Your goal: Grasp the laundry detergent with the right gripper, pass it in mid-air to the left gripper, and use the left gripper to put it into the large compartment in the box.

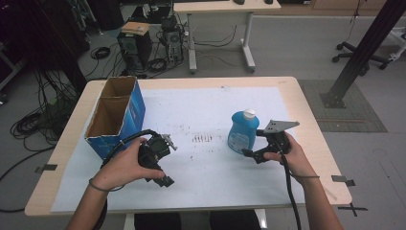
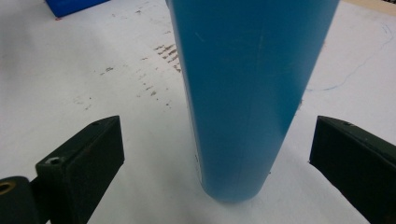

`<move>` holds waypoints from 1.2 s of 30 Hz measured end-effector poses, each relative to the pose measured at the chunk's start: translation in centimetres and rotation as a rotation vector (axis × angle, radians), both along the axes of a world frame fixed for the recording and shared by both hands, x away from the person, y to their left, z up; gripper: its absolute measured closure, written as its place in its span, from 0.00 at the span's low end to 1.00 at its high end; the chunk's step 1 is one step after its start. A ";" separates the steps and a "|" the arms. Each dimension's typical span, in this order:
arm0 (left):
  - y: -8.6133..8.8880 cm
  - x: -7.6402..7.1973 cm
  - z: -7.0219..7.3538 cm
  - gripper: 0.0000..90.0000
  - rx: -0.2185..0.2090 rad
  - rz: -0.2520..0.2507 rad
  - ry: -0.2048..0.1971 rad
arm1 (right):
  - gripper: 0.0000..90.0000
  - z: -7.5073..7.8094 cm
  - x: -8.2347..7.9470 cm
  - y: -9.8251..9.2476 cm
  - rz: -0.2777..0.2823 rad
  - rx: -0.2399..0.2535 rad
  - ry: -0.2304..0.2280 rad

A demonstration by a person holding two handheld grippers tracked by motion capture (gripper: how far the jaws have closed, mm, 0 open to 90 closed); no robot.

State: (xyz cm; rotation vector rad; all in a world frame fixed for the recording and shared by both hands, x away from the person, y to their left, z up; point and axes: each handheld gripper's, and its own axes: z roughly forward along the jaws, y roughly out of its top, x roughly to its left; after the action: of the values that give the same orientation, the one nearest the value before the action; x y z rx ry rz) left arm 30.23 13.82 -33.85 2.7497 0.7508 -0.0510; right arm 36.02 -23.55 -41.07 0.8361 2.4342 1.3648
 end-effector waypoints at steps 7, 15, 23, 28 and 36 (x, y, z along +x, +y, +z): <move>0.2 -0.1 0.1 0.04 -0.001 0.002 -0.002 | 0.03 0.0 0.2 0.3 -0.002 0.015 -0.013; 0.2 -0.2 0.1 0.04 -0.001 0.005 -0.001 | 0.03 -0.3 0.5 0.5 -0.006 0.044 -0.031; 0.3 -0.3 0.3 0.04 0.003 0.006 -0.004 | 0.03 -0.8 0.8 0.7 -0.013 0.084 -0.061; 0.3 -0.3 0.3 0.04 0.004 0.002 -0.002 | 0.03 -1.1 0.9 1.0 -0.009 0.091 -0.062; 0.4 -0.4 0.3 0.04 0.005 0.004 -0.001 | 0.03 -1.5 0.9 1.2 -0.016 0.095 -0.072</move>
State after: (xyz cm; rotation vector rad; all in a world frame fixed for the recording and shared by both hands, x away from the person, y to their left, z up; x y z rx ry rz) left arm 29.86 14.25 -33.54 2.7530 0.7572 -0.0471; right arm 36.96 -22.34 -42.53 0.8120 2.3200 1.4880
